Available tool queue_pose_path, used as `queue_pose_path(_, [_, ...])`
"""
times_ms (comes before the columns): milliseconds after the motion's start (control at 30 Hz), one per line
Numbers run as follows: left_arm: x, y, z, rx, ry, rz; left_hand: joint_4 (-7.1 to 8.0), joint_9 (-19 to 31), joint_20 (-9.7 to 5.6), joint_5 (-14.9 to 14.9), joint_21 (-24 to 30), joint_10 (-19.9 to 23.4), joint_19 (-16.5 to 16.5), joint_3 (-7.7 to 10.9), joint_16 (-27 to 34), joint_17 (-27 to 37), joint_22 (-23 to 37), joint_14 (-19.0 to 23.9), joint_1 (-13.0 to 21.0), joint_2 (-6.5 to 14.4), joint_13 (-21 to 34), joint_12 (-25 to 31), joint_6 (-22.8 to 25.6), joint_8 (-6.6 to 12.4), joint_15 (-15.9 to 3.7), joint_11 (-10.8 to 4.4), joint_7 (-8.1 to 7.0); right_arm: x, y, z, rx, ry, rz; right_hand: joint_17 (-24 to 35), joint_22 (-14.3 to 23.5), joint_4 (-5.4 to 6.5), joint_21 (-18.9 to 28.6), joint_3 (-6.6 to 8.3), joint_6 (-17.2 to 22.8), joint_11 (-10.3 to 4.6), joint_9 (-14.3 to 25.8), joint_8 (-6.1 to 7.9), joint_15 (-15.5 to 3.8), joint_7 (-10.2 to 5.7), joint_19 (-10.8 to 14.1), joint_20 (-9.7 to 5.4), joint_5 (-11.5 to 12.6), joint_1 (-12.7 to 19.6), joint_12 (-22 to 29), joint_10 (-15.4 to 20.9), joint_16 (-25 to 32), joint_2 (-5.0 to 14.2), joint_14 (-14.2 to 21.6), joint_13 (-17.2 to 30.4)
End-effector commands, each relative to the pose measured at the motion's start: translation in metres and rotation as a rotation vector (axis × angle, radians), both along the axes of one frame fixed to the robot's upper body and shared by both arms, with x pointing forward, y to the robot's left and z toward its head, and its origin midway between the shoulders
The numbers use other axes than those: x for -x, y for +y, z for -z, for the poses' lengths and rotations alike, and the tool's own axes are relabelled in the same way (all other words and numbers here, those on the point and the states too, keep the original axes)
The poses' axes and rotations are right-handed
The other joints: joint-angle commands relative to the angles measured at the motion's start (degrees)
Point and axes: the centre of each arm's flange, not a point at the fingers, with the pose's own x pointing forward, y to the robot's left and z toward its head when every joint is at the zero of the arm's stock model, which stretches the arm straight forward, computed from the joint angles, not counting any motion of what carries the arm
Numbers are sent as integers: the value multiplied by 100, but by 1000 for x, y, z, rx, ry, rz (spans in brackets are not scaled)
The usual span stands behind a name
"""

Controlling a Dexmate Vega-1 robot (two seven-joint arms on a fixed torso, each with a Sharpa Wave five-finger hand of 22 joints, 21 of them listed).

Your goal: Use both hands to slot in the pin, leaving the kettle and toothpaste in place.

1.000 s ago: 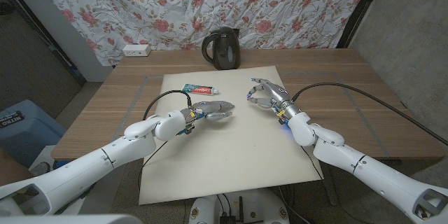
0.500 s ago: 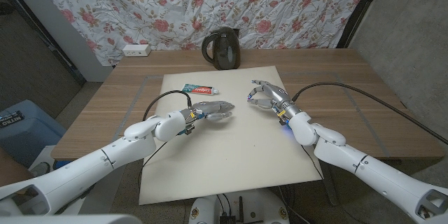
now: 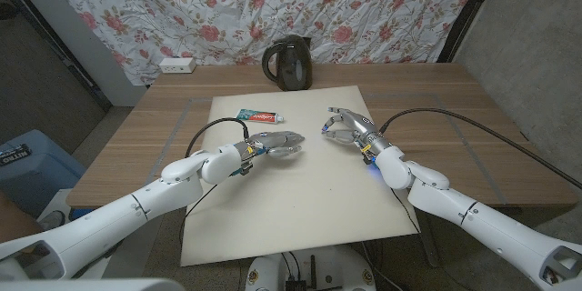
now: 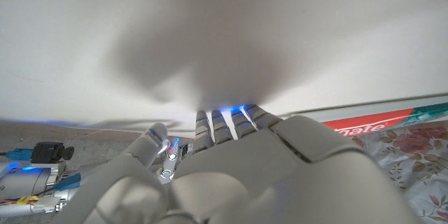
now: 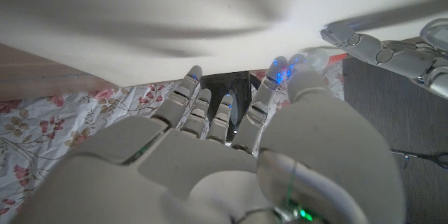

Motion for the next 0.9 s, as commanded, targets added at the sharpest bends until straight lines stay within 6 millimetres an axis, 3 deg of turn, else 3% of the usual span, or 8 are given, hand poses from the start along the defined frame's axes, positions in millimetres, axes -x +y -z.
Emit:
queue_pose_path(33, [-1, 0, -1, -4, 4, 1, -24, 22, -672, 56, 25, 65, 40, 31, 10, 10, 20, 72, 43, 554, 15, 17, 45, 40, -417, -15, -3, -6, -1, 8, 2, 20, 6, 24, 15, -15, -3, -23, -19, 28, 0, -25, 11, -21, -6, -18, -16, 33, -4, 20, -3, 23, 11, 33])
queue_pose_path(900, [-7, 0, -2, -9, 18, 2, -73, 25, -660, 48, 27, 100, 59, 95, 7, 10, 20, 86, 74, 551, 17, 21, 84, 35, -413, -13, -6, -19, -8, 21, -14, 20, 9, 30, 13, -55, 15, -33, -15, 5, -26, -48, -34, -27, 30, -50, -7, 48, -3, 18, 8, 39, 48, 30])
